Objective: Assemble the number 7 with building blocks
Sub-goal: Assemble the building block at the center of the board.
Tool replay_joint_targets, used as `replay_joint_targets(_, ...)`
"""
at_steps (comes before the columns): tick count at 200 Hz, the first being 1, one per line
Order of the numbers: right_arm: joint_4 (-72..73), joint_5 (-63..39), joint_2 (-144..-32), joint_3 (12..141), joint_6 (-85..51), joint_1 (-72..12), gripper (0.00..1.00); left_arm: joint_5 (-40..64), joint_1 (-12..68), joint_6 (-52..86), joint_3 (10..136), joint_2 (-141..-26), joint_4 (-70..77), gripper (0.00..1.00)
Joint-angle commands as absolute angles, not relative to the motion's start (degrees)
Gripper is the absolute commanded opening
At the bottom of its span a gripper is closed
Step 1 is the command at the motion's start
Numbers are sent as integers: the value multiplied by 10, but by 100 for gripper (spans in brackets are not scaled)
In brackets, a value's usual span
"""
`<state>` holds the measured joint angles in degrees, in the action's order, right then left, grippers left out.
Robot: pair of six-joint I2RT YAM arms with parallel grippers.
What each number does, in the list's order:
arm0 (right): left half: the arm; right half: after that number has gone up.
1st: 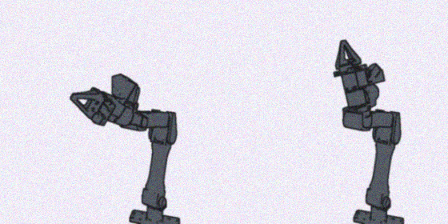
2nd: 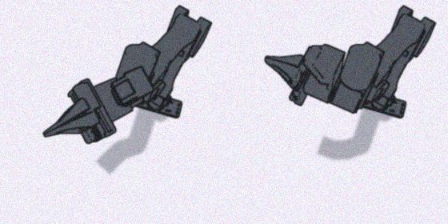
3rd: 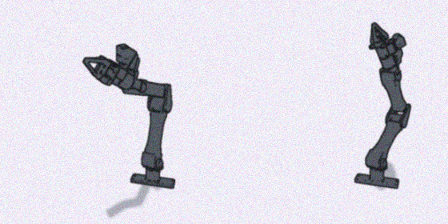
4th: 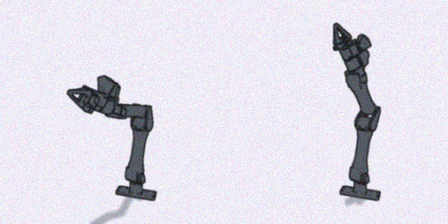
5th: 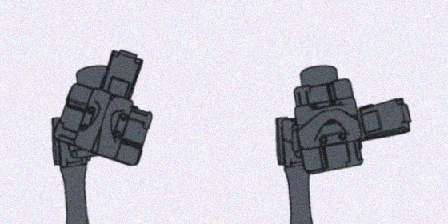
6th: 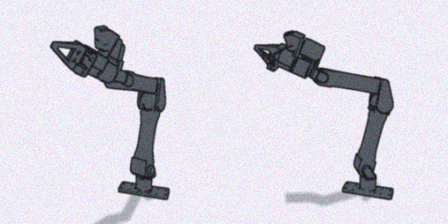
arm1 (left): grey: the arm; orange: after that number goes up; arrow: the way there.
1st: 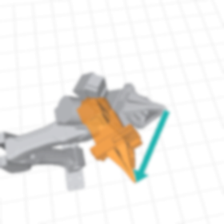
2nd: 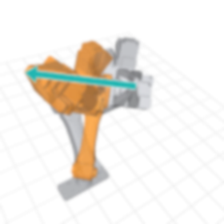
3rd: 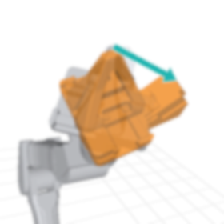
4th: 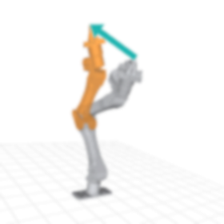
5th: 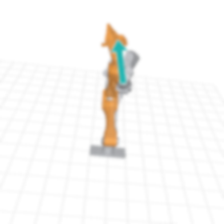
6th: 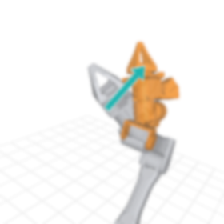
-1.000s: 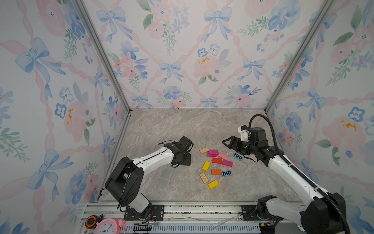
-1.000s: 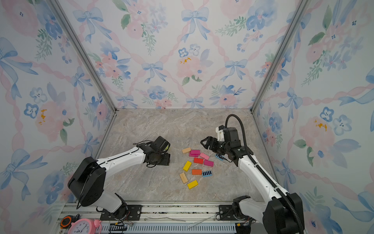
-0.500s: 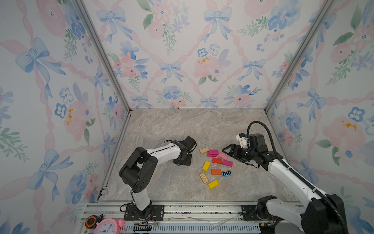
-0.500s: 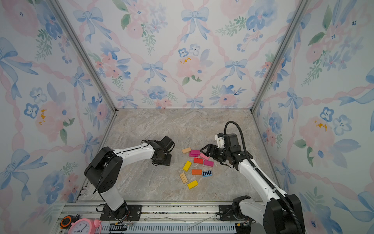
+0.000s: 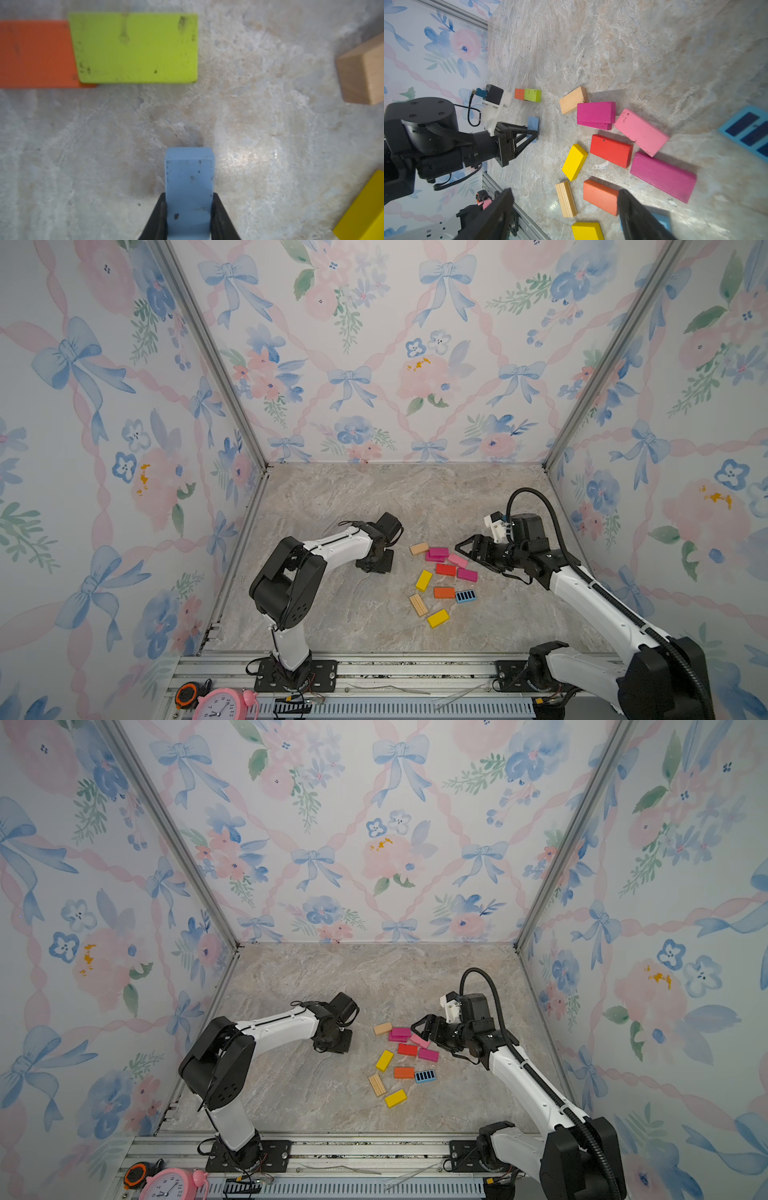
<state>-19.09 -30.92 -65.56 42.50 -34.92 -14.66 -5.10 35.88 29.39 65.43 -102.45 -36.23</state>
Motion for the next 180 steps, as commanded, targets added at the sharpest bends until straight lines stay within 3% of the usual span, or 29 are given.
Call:
replay_joint_targets(1, -179, -317, -660, 416, -354, -143, 81, -47, 351, 271, 678, -1028, -395, 18)
replay_joint_targets(180, -156, -313, -668, 396, -369, -140, 81, -44, 333, 242, 706, -1090, -403, 11)
